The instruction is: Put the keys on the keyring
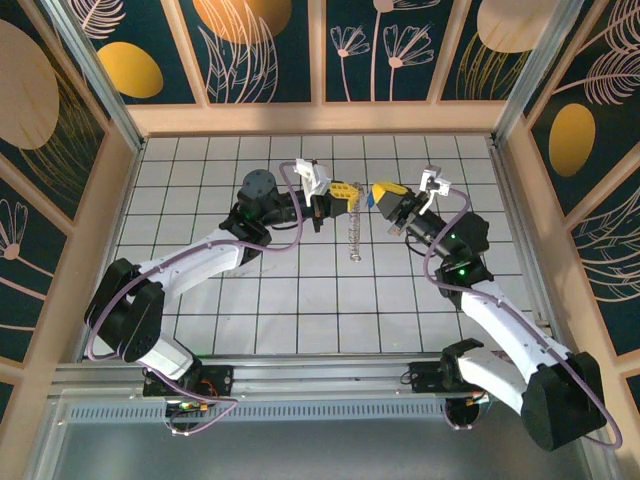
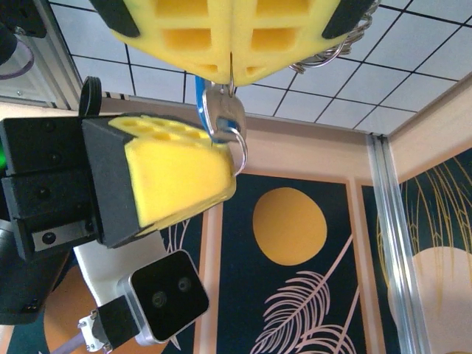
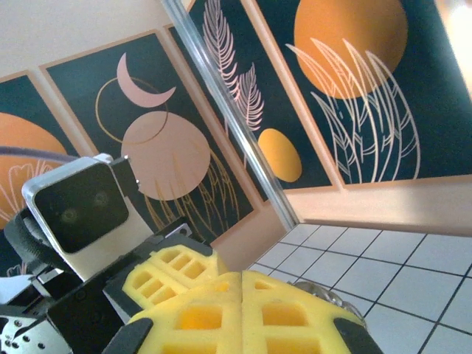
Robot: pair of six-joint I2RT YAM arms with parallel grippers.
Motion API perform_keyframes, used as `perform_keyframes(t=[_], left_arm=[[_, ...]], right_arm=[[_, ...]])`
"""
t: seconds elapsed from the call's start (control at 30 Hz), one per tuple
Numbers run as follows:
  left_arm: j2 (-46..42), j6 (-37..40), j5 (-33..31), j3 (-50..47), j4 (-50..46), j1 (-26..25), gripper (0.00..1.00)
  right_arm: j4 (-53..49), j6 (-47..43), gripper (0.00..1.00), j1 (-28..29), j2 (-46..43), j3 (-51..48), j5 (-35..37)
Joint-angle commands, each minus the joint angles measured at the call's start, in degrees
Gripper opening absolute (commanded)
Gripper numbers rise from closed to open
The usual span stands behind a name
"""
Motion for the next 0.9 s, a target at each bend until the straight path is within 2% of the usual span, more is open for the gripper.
perform_keyframes(t=[0.0,0.43,0.87], left_arm=[[-1.80,-0.69,-1.41,-0.61,4.18,-0.19,0.00],[-3.71,-0.84,-5.53,-3.19,10.02,-0.23,0.00],[-2.26,-1.19,-4.31,-3.10,11.60,-0.21,0.00]], right_arm=[[-0.87,-0.32,0.00,-0.55,-2.20,0.58,1.66],[6.53,6.15,0.00,-0.91,-5.36,-3.51,-3.58],[15.14,9.55,0.00,1.64,-0.87,-4.97,-2.33]])
